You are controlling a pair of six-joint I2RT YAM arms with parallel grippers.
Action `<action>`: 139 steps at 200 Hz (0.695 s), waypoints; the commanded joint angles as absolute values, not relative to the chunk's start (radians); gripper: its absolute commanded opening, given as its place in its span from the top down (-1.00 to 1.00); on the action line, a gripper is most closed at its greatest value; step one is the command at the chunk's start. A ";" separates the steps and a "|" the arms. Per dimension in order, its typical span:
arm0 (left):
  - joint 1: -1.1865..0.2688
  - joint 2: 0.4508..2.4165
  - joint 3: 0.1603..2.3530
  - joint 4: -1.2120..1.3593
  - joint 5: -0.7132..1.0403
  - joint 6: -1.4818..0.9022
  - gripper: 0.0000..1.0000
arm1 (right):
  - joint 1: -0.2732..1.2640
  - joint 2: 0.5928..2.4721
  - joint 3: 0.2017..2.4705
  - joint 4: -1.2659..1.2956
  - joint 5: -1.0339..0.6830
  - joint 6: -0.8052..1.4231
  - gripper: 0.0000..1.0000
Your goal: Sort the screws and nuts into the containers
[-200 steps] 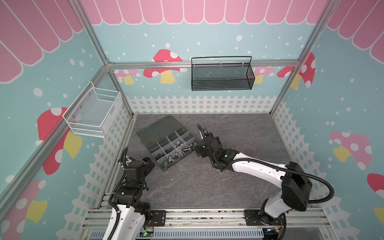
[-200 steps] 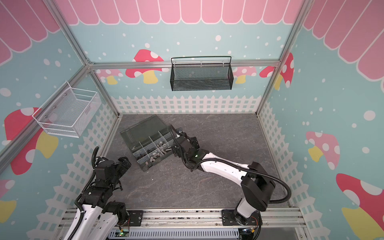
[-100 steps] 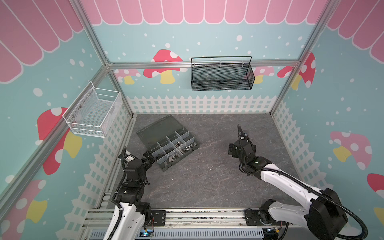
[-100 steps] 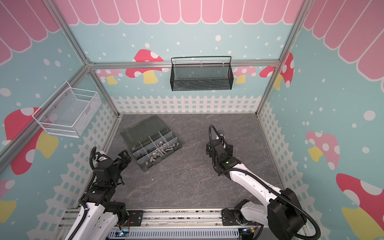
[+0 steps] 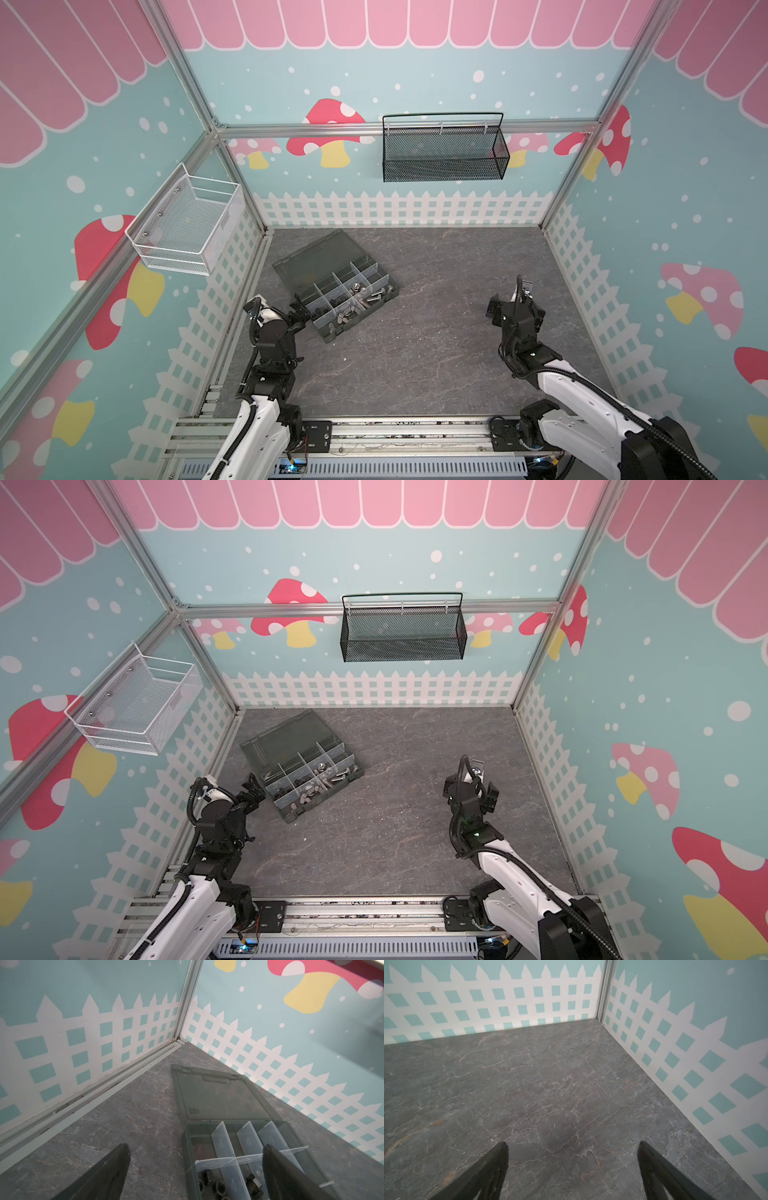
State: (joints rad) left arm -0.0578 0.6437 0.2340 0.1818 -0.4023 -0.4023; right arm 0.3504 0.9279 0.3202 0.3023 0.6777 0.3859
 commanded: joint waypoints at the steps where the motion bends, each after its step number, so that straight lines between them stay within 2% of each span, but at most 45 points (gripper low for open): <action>1: -0.046 0.676 0.207 0.353 -0.414 -0.277 -0.99 | 0.327 0.865 0.236 0.542 0.681 0.305 -0.96; 21: -0.028 0.731 0.188 0.450 -0.358 -0.223 -0.99 | 0.303 0.818 0.137 0.709 0.652 0.248 -0.96; 49: 0.017 0.848 0.184 0.572 -0.226 -0.180 -0.99 | 0.250 0.816 0.109 0.767 0.618 0.218 -0.96; 139: 0.141 1.306 0.219 1.015 0.074 -0.181 -0.99 | 0.087 1.066 0.088 1.051 0.471 0.128 -0.96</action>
